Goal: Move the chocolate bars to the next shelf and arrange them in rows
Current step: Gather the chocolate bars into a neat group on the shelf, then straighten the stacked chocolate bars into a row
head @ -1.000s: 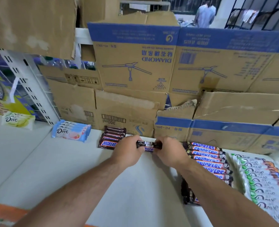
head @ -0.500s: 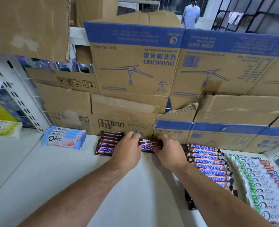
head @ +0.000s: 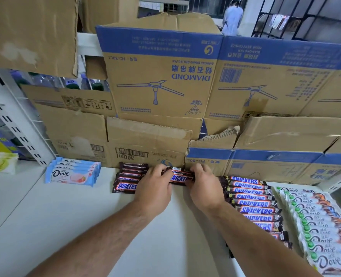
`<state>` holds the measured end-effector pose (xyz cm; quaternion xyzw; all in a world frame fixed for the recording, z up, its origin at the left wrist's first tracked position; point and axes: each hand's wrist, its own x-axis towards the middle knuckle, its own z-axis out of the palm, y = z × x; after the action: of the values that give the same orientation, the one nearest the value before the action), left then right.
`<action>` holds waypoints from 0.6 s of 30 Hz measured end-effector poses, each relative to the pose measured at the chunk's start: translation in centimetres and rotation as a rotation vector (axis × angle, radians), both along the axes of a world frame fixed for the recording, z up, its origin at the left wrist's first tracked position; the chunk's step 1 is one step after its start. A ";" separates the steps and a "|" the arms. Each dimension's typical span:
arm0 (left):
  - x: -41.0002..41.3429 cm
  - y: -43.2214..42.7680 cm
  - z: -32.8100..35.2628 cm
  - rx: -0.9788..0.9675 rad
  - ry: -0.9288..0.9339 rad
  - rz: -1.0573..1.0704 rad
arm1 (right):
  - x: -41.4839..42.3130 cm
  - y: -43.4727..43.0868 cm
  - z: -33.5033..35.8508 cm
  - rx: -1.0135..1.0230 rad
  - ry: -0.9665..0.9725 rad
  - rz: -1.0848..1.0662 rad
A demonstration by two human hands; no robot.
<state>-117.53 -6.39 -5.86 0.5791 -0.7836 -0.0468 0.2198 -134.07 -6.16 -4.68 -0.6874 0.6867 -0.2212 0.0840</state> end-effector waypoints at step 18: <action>-1.1 1.8 0.7 0.113 -0.047 -0.070 | -1.0 1.5 1.1 0.042 0.205 -0.047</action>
<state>-118.59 -4.58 -5.17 0.5637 -0.8045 -0.0852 0.1666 -135.05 -4.68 -3.56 -0.6881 0.7121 -0.1374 0.0225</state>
